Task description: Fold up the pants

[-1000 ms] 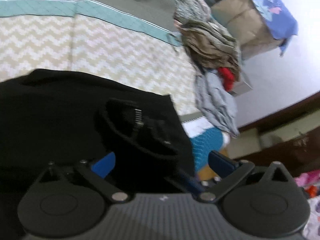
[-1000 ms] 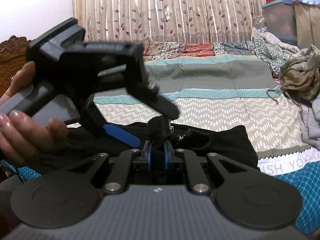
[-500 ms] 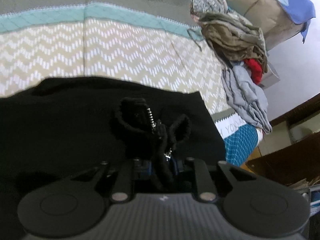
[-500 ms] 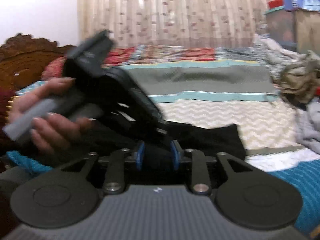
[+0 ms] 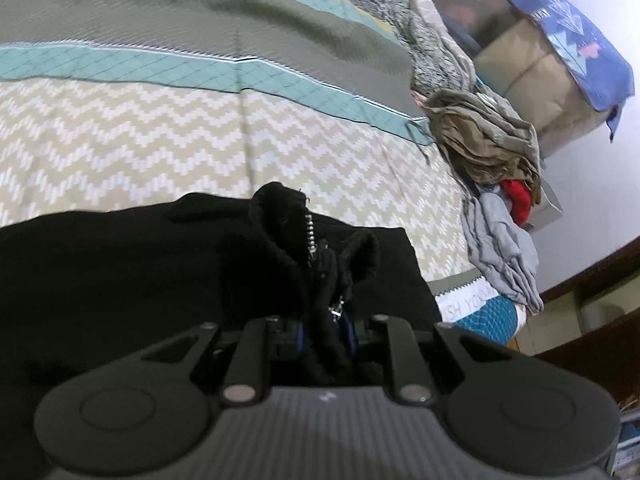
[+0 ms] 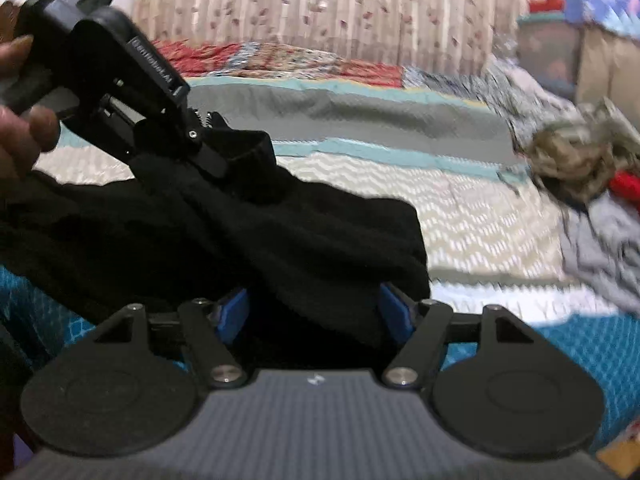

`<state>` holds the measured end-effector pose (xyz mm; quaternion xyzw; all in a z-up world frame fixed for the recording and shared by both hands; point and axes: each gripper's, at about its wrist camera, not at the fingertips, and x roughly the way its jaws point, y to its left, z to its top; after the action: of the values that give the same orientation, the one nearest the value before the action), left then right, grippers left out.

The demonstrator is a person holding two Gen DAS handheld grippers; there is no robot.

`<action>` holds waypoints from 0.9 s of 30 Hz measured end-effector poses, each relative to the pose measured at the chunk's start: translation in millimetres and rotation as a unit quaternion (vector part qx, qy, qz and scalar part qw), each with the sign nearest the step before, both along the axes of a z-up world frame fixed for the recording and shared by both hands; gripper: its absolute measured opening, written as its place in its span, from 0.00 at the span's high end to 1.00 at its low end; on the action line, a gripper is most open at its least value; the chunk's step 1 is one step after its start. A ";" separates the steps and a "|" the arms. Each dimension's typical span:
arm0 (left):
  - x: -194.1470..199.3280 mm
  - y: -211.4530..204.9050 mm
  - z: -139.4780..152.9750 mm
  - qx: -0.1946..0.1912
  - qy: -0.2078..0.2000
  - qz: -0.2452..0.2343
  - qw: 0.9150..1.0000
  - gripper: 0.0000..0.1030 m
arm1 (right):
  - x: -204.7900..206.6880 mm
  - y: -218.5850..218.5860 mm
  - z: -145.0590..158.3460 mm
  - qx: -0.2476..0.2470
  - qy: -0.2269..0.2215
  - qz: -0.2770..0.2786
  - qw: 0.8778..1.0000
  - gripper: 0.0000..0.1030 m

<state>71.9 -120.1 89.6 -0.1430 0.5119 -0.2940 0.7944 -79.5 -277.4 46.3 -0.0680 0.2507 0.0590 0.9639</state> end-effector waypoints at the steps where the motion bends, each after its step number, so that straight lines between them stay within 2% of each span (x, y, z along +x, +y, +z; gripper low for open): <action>1: -1.0 4.6 -1.1 -0.002 0.001 0.002 1.000 0.84 | 1.5 5.5 -1.1 -0.017 -0.001 0.005 1.000 0.73; 2: -2.5 10.4 -2.0 -0.004 0.001 0.005 1.000 0.84 | 3.4 9.4 -1.2 -0.030 0.006 0.011 0.999 0.90; 6: -11.7 33.1 -6.4 0.000 -0.014 0.018 1.000 0.84 | 0.3 18.5 4.4 -0.044 0.004 0.041 0.998 0.88; 8: -12.1 43.2 -14.3 0.005 -0.011 0.028 1.000 0.83 | -0.7 22.2 -0.7 -0.044 0.019 0.054 0.997 0.76; 9: -11.4 45.2 -19.8 0.019 -0.011 0.035 0.999 0.83 | 0.1 23.8 -5.6 -0.041 0.036 0.057 0.997 0.54; 10: -10.3 46.0 -26.5 0.037 -0.009 0.040 0.998 0.80 | 3.8 24.1 -11.9 -0.037 0.064 0.062 0.995 0.44; 11: -8.9 47.3 -33.0 0.052 -0.004 0.043 0.998 0.78 | 5.6 23.5 -17.0 -0.033 0.079 0.065 0.994 0.44; 12: -7.6 50.4 -39.8 0.060 0.008 0.049 0.997 0.77 | 2.5 22.6 -18.1 -0.032 0.075 0.061 0.995 0.44; 14: -7.6 59.5 -45.1 0.051 0.021 0.063 0.996 0.72 | -3.1 15.2 -10.0 -0.005 0.076 0.071 0.995 0.44; 17: -9.7 75.6 -34.4 0.041 0.002 0.079 0.996 0.67 | -7.8 -5.1 7.6 0.070 0.068 0.079 0.992 0.44; 19: -11.6 88.6 -21.4 0.037 -0.019 0.104 0.994 0.67 | -7.8 -17.9 20.1 0.118 0.056 0.074 0.989 0.44; 21: -11.0 98.4 -11.4 0.014 -0.030 0.117 0.993 0.67 | -2.0 -27.4 27.4 0.161 0.049 0.059 0.984 0.45; 24: -11.3 88.2 1.2 -0.009 -0.048 0.095 0.994 0.68 | 20.4 -31.0 24.7 0.216 0.069 0.034 0.973 0.57; 27: -13.8 61.9 -2.0 0.008 -0.057 0.052 0.997 0.68 | 43.5 -21.0 12.4 0.227 0.103 0.022 0.968 0.61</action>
<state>58.1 -58.2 87.6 -0.1462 0.4603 -0.2561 0.8374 -36.0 -298.5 58.7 0.1540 0.3274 0.1423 0.9213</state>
